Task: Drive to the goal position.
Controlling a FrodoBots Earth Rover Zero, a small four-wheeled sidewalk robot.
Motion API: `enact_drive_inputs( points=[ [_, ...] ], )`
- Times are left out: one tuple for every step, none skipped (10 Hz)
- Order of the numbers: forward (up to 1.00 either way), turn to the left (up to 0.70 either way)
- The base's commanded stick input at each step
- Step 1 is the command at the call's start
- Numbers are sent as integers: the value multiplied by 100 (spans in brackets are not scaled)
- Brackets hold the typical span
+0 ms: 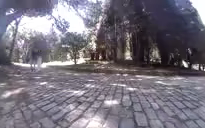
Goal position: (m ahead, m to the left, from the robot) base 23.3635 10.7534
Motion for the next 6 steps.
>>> enact_drive_inputs(
  points=[
    [70, 0],
    [70, 0],
    [70, 0],
    [70, 0],
    [70, 0],
    [70, 0]
  ],
)
